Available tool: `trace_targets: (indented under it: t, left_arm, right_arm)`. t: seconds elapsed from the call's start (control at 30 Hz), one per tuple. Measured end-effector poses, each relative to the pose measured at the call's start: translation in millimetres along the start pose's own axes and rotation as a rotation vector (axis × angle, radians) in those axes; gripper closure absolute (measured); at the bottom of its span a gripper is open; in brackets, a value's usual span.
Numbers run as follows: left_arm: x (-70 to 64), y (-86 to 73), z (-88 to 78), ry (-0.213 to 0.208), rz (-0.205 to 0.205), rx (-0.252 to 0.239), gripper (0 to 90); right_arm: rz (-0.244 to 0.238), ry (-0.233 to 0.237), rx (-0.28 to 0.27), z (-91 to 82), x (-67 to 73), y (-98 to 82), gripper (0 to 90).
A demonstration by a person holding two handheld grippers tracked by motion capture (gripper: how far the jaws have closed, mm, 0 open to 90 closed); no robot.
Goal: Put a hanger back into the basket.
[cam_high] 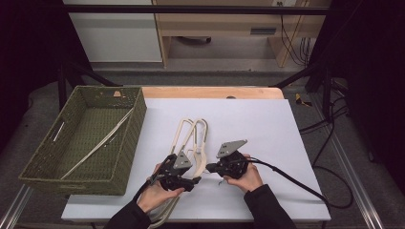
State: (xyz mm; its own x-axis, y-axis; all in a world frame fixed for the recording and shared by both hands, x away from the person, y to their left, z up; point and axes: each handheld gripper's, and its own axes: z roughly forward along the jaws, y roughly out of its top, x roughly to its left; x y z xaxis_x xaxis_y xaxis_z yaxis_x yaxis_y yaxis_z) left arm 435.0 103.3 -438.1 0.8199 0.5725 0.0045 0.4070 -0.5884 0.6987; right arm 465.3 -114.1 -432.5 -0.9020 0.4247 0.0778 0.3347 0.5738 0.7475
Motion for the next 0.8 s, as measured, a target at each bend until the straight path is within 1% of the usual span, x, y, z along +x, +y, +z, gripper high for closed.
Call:
trace_targets:
  t: [0.03,0.1,0.13,0.27,0.33,0.37,0.4,0.43,0.47,0.6,0.67,0.8]
  left_arm:
    - [-0.7,0.2,0.8,-0.002,-0.004,0.003,47.3]
    - [-1.9,0.6,2.4,-0.006,0.003,0.015,52.3]
    - [-2.5,0.9,3.3,-0.013,0.002,0.022,53.3]
    - [-5.8,2.2,8.5,-0.015,0.007,0.046,55.7]
    - [-7.7,2.4,12.3,0.002,0.004,0.05,56.9]
    - [-8.2,2.8,13.3,0.003,0.004,0.062,58.3]
    - [-9.6,2.8,15.1,0.012,-0.006,0.06,59.8]
    - [-10.4,2.8,16.2,0.017,-0.007,0.066,61.5]
    - [-10.8,3.0,16.6,0.027,-0.004,0.074,64.0]
    - [-14.5,4.0,17.1,0.03,-0.011,0.077,71.0]
    - [-17.2,4.5,17.1,0.049,-0.006,0.084,72.4]
    - [-18.9,5.8,14.5,0.06,-0.014,0.079,73.0]
  right_arm:
    - [0.002,-0.002,-0.001,-0.8,0.3,0.4,89.3]
    - [0.003,-0.001,-0.002,-2.4,0.3,1.0,89.3]
    - [0.006,-0.002,-0.002,-2.7,0.5,1.2,89.3]
    - [0.001,-0.001,0.002,-3.3,1.1,2.0,89.4]
    - [-0.011,-0.006,0.002,-3.0,1.7,2.8,89.4]
    - [-0.006,-0.011,0.007,-3.5,3.0,3.4,89.4]
    - [-0.016,-0.007,0.003,-3.6,3.2,4.0,89.4]
    - [-0.01,-0.009,0.006,-4.2,4.4,4.6,89.4]
    - [-0.015,-0.007,0.001,-4.2,4.7,5.1,89.4]
    - [-0.018,-0.012,-0.002,-4.4,5.1,5.6,89.3]
    - [-0.019,-0.013,-0.002,-4.5,5.2,5.6,89.1]
    - [-0.021,-0.017,-0.01,-6.8,5.7,6.3,88.2]
